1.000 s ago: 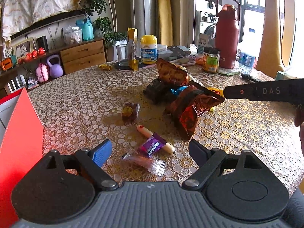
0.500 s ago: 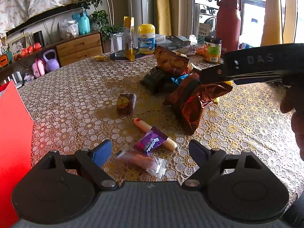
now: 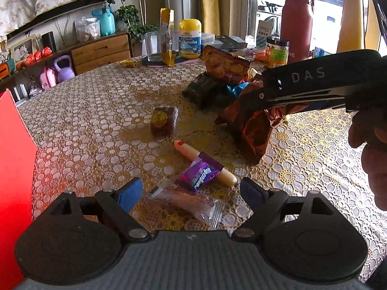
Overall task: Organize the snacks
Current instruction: 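Grasp the small wrapped candy with the left gripper while the right grasps the brown chip bag, then carry the candy and the brown chip bag over the white box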
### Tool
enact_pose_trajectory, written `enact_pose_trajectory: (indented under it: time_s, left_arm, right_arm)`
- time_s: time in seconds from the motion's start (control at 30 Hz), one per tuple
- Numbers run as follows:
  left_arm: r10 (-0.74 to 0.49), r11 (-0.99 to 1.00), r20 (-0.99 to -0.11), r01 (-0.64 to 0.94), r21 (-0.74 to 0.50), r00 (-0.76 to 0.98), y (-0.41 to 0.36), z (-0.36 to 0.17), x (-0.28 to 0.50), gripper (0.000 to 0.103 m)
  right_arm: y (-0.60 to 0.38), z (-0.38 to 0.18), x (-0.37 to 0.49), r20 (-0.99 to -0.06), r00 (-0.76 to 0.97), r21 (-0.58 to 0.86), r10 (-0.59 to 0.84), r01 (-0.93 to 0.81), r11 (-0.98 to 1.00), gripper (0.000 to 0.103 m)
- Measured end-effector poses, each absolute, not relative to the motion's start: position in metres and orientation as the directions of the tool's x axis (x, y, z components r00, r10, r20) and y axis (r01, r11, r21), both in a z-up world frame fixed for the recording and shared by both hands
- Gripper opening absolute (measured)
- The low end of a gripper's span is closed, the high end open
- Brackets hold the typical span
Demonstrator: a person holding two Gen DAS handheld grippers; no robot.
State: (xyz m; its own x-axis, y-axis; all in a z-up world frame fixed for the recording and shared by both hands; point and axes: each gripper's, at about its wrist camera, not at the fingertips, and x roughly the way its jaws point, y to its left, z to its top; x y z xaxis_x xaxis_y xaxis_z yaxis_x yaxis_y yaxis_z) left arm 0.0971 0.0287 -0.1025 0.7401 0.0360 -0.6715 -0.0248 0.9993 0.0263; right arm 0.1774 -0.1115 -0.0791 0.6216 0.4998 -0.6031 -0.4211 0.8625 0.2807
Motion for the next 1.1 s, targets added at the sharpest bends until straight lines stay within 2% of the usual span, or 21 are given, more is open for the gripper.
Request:
enact_pose_trajectory:
  time_s: [0.17,0.27,0.3,0.33,0.4,0.57,0.63,1.1]
  left_arm:
    - [0.020,1.000,-0.668,-0.022,0.005,0.744,0.032,-0.105,0.092,0.085]
    - [0.021,1.000,-0.654,-0.021,0.007,0.756,0.033,-0.104,0.089,0.066]
    - [0.019,1.000,-0.650,-0.024,0.001,0.760,0.033,-0.102,0.088,0.054]
    - [0.019,1.000,-0.650,-0.027,-0.002,0.760,0.034,-0.102,0.089,0.047]
    - [0.033,0.999,-0.651,-0.044,-0.001,0.759,0.036,-0.101,0.089,0.038]
    - [0.024,0.998,-0.653,-0.054,-0.026,0.757,0.039,-0.098,0.085,0.025]
    - [0.021,0.998,-0.656,-0.053,-0.029,0.755,0.039,-0.098,0.082,0.020]
    - [-0.001,0.996,-0.615,-0.051,-0.067,0.789,0.043,-0.077,0.055,0.018]
  right_arm:
    - [-0.113,-0.083,0.177,-0.597,0.626,0.291,0.502,-0.413,0.863,0.062]
    - [-0.115,-0.084,0.176,-0.587,0.630,0.306,0.509,-0.409,0.860,0.059]
    - [-0.115,-0.085,0.176,-0.584,0.631,0.310,0.511,-0.409,0.859,0.058]
    - [-0.116,-0.085,0.175,-0.581,0.632,0.312,0.513,-0.410,0.857,0.057]
    - [-0.116,-0.085,0.174,-0.575,0.633,0.319,0.519,-0.411,0.854,0.054]
    - [-0.116,-0.084,0.170,-0.562,0.634,0.332,0.532,-0.416,0.846,0.048]
    - [-0.116,-0.083,0.167,-0.552,0.634,0.338,0.541,-0.423,0.841,0.039]
    - [-0.124,-0.065,0.149,-0.493,0.666,0.357,0.560,-0.432,0.828,0.036]
